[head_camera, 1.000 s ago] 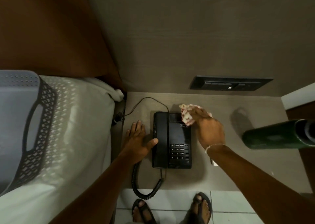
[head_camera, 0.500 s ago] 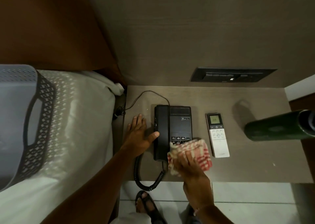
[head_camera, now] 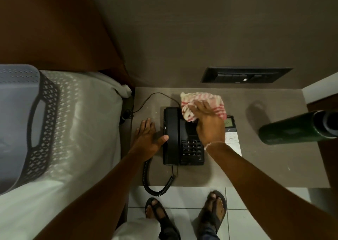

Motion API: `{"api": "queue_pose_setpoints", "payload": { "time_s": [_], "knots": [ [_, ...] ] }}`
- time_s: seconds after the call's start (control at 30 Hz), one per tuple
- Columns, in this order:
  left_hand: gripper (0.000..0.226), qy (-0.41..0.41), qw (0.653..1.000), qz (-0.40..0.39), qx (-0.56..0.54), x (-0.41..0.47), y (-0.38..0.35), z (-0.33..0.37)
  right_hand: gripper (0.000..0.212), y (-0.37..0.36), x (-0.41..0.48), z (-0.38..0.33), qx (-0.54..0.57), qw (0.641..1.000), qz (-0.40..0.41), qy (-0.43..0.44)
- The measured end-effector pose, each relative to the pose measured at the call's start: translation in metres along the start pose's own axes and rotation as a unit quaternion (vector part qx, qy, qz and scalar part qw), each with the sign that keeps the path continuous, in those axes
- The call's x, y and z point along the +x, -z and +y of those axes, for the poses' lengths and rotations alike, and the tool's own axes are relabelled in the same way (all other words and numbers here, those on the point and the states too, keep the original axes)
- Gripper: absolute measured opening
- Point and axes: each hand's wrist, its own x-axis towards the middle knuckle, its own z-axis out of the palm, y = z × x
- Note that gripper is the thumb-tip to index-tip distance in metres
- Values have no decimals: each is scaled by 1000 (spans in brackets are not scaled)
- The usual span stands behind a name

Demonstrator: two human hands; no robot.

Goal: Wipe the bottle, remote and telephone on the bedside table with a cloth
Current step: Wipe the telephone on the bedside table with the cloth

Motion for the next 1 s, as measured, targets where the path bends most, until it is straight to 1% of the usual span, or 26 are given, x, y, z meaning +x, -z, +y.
{"api": "queue_pose_setpoints", "payload": {
  "time_s": [0.07, 0.1, 0.13, 0.23, 0.27, 0.37, 0.5, 0.57, 0.67, 0.73, 0.8, 0.83, 0.87, 0.9, 0.93, 1.0],
  "knots": [
    [97, 0, 1000, 0, 5, 1, 0, -1, 69, -18, -5, 0, -37, 997, -58, 28],
    [95, 0, 1000, -1, 7, 1, 0, -1, 71, -27, -20, -1, -42, 997, -63, 31],
    [94, 1, 1000, -2, 7, 1, 1, 0, 73, -34, -39, -2, -27, 998, -50, 27],
    [98, 7, 1000, -10, 4, 0, 3, 3, 74, -51, -113, -5, 64, 998, 13, 19],
    [100, 10, 1000, -11, 2, 0, 3, 4, 75, -54, -134, -6, 67, 997, 14, 23],
    [97, 15, 1000, -12, 3, -2, 4, 5, 84, -58, -170, -9, 8, 999, -13, 41],
    [97, 26, 1000, -11, -1, -6, 6, 9, 79, -56, -182, -11, -46, 994, -55, 81],
    [100, 38, 999, -7, -8, -10, 7, 14, 78, -52, -183, -12, -47, 993, -66, 81],
    [100, 74, 997, 0, -22, -17, 10, 19, 80, -42, -185, -18, -5, 994, -84, 65],
    [85, 75, 996, 27, -38, -28, 12, 24, 74, -32, -182, -22, 55, 995, -71, 38],
    [68, 74, 991, 49, -96, -47, 15, 32, 56, -15, -172, -27, 159, 986, -49, -22],
    [61, 89, 983, 50, -153, -59, 20, 37, 46, -2, -163, -31, 211, 975, -37, -63],
    [53, 113, 966, 46, -227, -72, 28, 43, 34, 14, -152, -37, 250, 964, -22, -93],
    [42, 138, 939, 31, -313, -87, 39, 49, 23, 32, -140, -45, 286, 951, -16, -114],
    [34, 153, 906, 13, -394, -100, 48, 56, 17, 47, -130, -52, 333, 934, -23, -127],
    [33, 149, 853, -5, -501, -128, 73, 62, 22, 79, -110, -74, 424, 895, -45, -134]
  ]
}}
